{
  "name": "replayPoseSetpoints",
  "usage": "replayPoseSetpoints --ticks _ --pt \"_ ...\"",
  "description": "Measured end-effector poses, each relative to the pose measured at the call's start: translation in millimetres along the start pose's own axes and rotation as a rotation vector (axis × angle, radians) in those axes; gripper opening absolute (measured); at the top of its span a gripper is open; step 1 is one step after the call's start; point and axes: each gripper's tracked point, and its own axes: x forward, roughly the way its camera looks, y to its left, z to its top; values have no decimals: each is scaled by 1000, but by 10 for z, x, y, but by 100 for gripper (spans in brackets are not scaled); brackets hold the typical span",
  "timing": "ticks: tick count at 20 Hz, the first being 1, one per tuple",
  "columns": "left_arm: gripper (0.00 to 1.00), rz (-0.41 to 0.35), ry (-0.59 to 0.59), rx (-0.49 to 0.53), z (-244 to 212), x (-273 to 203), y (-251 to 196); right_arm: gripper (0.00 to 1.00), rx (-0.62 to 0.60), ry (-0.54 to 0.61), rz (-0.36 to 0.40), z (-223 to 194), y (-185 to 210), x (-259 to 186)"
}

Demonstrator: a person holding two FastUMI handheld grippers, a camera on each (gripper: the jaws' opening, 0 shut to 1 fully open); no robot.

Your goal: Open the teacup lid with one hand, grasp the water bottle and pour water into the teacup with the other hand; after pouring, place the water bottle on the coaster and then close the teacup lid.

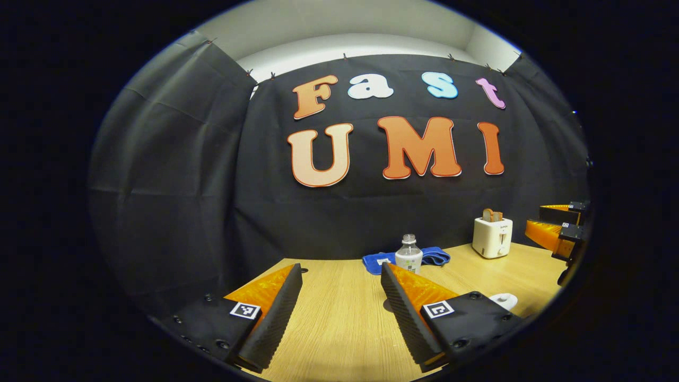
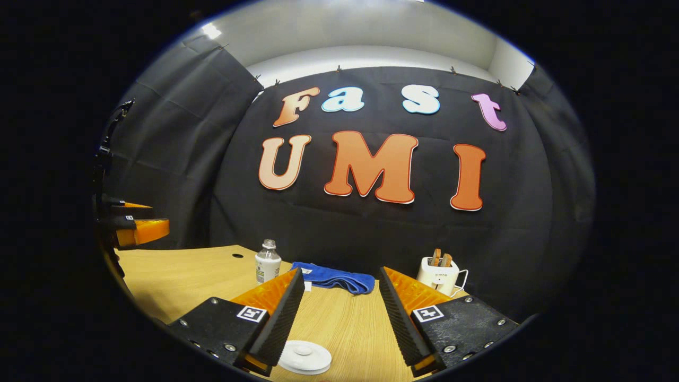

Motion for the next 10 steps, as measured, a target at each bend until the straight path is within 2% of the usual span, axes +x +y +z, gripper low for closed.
replayPoseSetpoints --ticks 1,2,4,9,10 --pt "93 7 5 -5 -22 -19 22 85 -11 3 -10 3 -36 -14" --pt "95 15 11 -9 -39 -30 50 85 -18 4 -18 11 -68 -26" --pt "93 17 24 -12 -73 -38 53 85 -8 -1 -14 40 -52 -36" --pt "96 -12 12 2 -19 16 -36 85 -3 -21 -18 78 -24 -20" --pt "93 -11 12 2 -10 39 -23 85 -2 -19 -14 72 -12 -9"
